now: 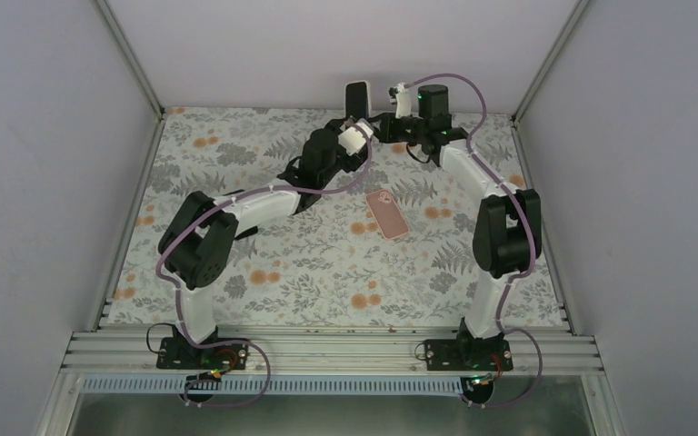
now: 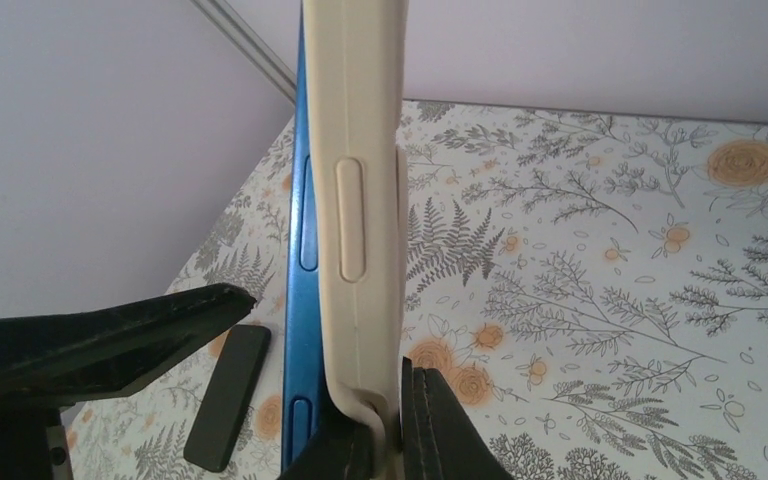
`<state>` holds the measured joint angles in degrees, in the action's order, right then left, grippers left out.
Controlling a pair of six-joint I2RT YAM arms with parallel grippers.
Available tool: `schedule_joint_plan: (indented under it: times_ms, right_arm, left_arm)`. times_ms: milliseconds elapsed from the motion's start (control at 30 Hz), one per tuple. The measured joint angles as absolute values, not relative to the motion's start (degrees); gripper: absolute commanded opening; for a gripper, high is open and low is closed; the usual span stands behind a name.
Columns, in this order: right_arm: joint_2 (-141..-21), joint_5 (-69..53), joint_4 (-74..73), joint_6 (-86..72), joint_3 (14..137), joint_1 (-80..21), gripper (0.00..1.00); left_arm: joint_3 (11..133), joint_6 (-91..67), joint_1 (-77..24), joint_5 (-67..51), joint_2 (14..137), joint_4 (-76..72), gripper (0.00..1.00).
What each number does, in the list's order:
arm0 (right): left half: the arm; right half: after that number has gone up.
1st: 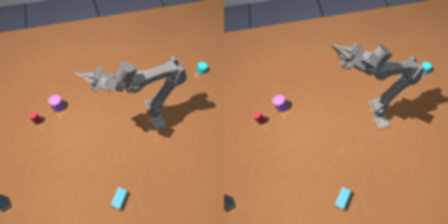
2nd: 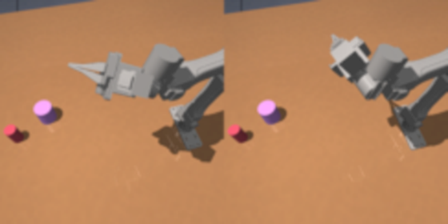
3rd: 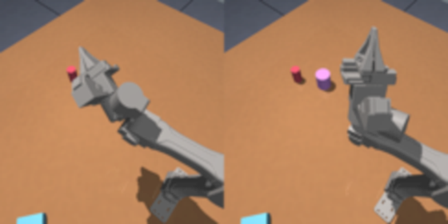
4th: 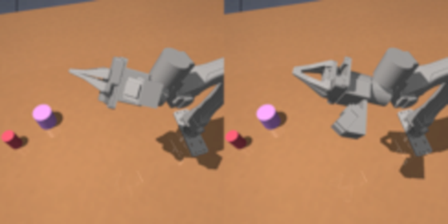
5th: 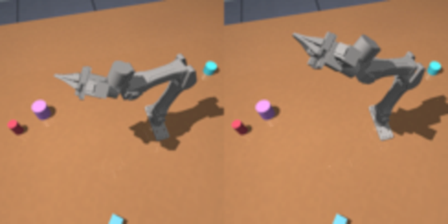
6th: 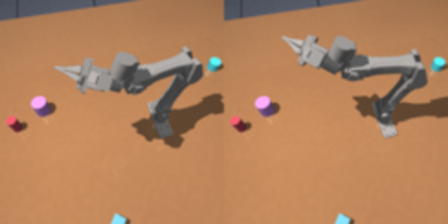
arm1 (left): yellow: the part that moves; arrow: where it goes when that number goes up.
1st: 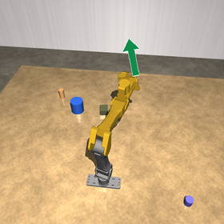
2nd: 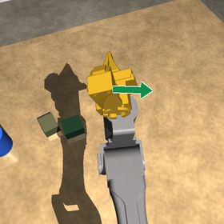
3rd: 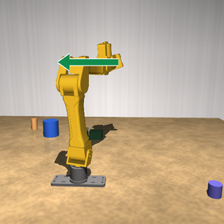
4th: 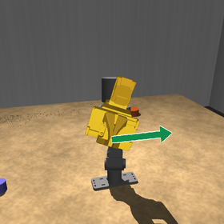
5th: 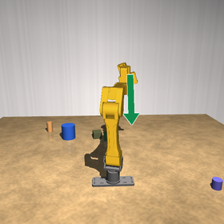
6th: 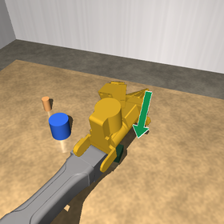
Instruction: Take the phone out of the phone case
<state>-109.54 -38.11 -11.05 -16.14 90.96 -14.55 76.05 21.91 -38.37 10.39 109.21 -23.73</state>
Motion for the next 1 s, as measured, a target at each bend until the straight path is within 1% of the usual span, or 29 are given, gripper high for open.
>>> schedule_joint_plan:
  times_ms: [300,767,833,933,1000]
  right_arm:
    - [-108.6,-37.9,-9.2,-16.1,89.8,-14.6,0.03]
    - [-108.3,-36.6,-9.7,-15.0,89.4,-15.0,0.03]
    - [-108.3,-36.6,-9.7,-15.0,89.4,-15.0,0.03]
    - [-108.4,-36.6,-9.5,-15.1,89.5,-15.0,0.03]
    - [-108.4,-36.7,-9.1,-15.2,89.6,-15.0,0.03]
  left_arm:
    - [75.1,23.6,-37.3,8.4,108.9,-25.4,0.63]
    - [74.0,30.5,-37.8,9.6,108.8,-27.9,0.61]
    - [74.0,31.8,-38.0,10.3,108.8,-28.3,0.58]
    - [73.9,33.8,-38.3,11.2,108.8,-29.0,0.50]
    - [73.6,35.2,-38.5,11.7,108.8,-30.0,0.49]
